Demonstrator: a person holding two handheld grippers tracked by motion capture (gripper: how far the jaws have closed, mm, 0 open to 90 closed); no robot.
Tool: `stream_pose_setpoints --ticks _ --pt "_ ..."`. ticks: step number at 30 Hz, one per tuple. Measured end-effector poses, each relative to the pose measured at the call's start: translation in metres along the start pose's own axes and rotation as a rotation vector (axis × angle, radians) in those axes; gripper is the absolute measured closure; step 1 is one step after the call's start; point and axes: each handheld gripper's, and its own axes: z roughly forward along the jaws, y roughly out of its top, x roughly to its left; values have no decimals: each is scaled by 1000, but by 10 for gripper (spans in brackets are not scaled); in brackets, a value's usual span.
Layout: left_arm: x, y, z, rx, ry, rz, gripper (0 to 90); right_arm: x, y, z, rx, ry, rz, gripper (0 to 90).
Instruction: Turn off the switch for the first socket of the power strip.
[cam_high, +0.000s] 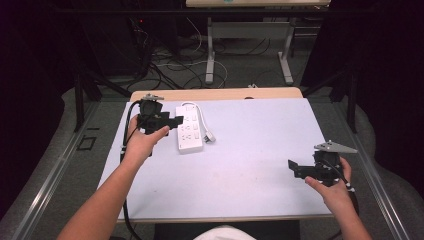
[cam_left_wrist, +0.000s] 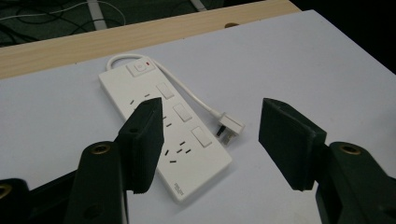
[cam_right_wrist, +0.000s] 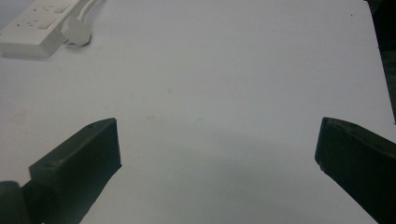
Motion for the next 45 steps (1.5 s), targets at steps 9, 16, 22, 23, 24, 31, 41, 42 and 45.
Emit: stream_pose_setpoints --ticks 9,16,22,23,24,31,41,42,45 --pt "2 8 13 2 -10 -42 397 2 -1 1 -2 1 -11 0" --pt "6 15 26 5 -7 -78 398 1 -1 3 -4 1 -12 0" --pt "8 20 37 2 20 -95 419 2 -1 3 -2 -1 -9 0" --pt "9 21 40 6 26 -91 424 1 -1 3 -1 -1 -9 0" --pt "8 22 42 2 27 -101 426 1 -2 4 0 -1 -8 0" --pt "6 26 50 -3 41 -95 457 2 -2 4 12 4 -9 0" --pt "2 33 67 16 65 -72 474 3 -3 6 12 10 -4 0" --pt "1 34 68 23 66 -69 478 3 -3 6 13 11 -1 0" --pt "0 36 73 29 72 -67 501 2 -3 7 15 11 -5 0"
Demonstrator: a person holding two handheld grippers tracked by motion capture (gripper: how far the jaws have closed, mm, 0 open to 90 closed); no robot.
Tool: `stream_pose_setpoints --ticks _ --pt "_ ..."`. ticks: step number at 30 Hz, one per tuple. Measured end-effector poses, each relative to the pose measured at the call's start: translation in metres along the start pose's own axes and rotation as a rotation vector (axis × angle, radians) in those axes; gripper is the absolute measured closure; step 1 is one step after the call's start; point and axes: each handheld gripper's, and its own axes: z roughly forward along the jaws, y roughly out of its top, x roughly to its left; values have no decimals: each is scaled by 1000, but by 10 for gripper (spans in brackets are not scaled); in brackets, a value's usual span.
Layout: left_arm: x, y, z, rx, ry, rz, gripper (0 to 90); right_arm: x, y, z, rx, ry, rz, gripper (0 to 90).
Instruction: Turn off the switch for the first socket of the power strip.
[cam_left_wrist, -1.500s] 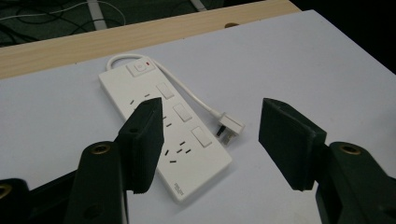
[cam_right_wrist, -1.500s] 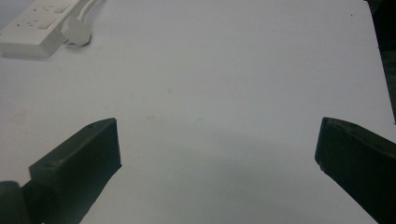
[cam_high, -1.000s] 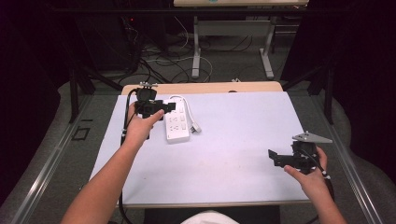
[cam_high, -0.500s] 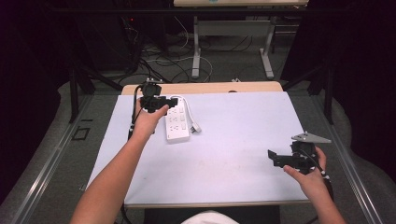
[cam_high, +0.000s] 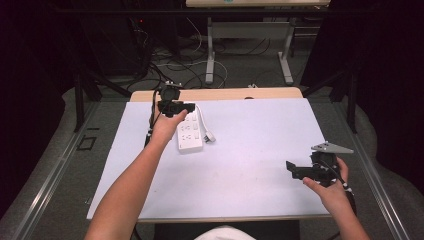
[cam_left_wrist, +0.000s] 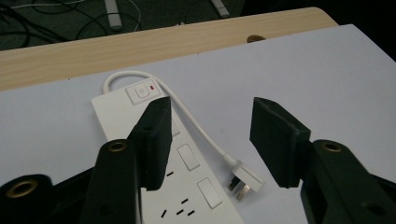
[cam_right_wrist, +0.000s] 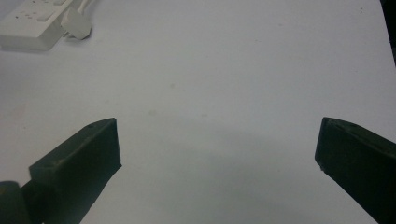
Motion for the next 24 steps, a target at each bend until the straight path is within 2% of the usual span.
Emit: stream_pose_setpoints --ticks 7,13,16,20,24 --pt "-5 3 10 -3 23 33 526 1 -1 3 3 8 -7 0" --pt "-4 4 20 -2 41 26 536 2 -2 5 8 12 -9 0" --pt "-3 6 24 13 51 10 538 3 -2 6 13 16 -2 0" --pt "-2 8 29 5 58 4 553 3 -2 6 8 10 -3 0" --pt "-2 10 35 28 65 -3 573 2 -2 5 10 17 1 0"
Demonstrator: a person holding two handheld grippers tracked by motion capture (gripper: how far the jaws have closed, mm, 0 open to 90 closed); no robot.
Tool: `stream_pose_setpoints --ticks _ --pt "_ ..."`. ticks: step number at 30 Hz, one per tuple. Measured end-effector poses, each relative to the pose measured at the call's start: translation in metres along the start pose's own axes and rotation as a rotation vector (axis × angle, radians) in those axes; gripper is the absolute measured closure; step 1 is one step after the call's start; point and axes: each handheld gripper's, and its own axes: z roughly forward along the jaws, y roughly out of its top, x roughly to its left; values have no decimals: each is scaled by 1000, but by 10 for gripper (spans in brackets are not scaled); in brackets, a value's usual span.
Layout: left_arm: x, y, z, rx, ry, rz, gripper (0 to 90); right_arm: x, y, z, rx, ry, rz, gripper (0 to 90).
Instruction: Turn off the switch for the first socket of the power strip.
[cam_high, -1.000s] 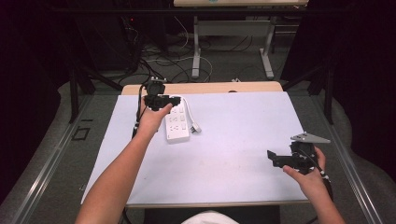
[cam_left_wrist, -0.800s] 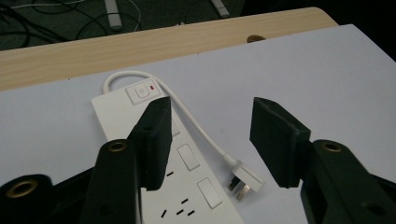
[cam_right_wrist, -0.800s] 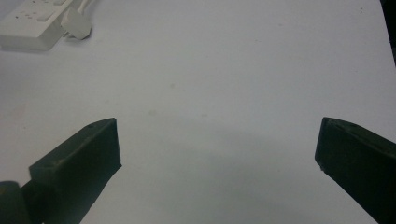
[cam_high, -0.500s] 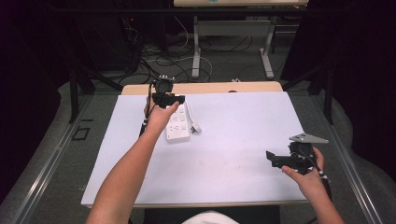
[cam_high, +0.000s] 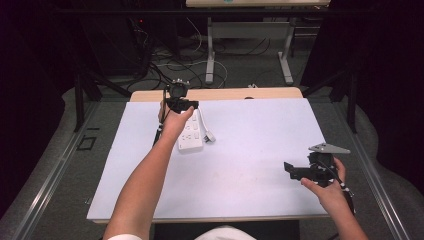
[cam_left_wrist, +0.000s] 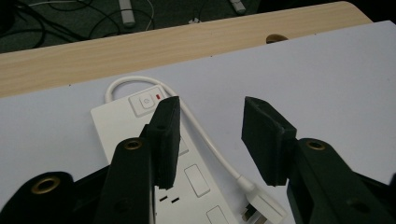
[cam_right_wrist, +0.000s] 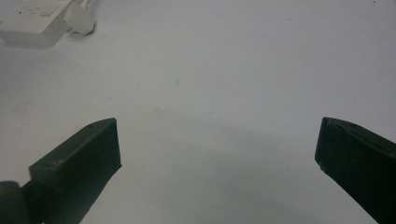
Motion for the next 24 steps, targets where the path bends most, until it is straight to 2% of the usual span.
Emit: stream_pose_setpoints --ticks 7,14,24 --pt "0 3 5 -7 -13 8 619 1 -1 2 0 -2 -3 0" --pt "-1 3 13 -3 -15 -4 669 -1 -1 2 1 4 0 0" --pt "-1 1 23 17 -8 -13 816 -2 -3 5 16 13 7 0"
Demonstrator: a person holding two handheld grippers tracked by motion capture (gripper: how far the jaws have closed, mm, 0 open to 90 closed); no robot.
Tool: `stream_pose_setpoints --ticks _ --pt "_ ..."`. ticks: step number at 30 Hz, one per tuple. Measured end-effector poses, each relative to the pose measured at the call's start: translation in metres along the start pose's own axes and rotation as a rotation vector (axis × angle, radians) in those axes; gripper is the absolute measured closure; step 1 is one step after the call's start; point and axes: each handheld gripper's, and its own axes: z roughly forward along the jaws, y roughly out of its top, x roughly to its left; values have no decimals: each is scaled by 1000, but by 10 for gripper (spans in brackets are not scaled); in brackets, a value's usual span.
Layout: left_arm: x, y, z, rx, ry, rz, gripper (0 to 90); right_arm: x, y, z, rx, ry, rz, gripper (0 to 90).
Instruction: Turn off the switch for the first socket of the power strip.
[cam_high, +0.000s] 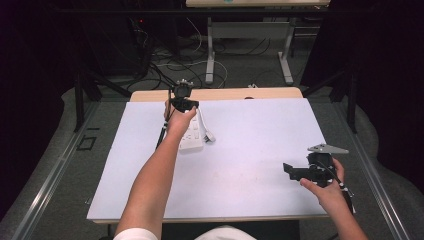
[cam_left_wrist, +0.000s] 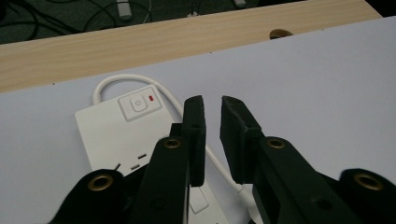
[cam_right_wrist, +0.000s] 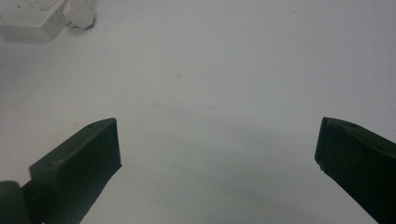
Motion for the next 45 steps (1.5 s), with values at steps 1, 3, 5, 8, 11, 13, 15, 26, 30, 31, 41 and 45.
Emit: stream_pose_setpoints --ticks 1,3,5,8,11,13,15,26,30,31,41,45 --pt "0 0 1 -1 3 4 825 0 0 0 3 -3 -1 0" --pt "0 -1 3 7 13 4 844 0 -1 0 6 -3 2 0" --pt "1 -1 4 13 20 -1 851 0 -1 1 5 0 3 0" --pt "2 -2 7 25 17 -5 874 0 -1 1 7 1 4 0" --pt "2 -3 10 32 17 -7 893 0 -1 1 7 1 4 0" --pt "3 -3 13 36 12 -15 894 0 -1 1 4 -2 -1 0" --pt "3 -4 15 44 7 -14 896 0 -1 1 5 -2 2 0" --pt "9 -6 26 84 3 -17 899 1 -2 3 3 -1 -1 0" --pt "11 -8 31 105 9 -33 899 0 -2 2 10 4 5 0" --pt "12 -8 32 109 7 -33 899 0 -2 2 11 6 4 0" --pt "23 -12 45 155 25 -95 899 0 -2 4 12 5 6 0" --pt "26 -13 49 174 22 -118 900 0 -2 4 16 7 9 0"
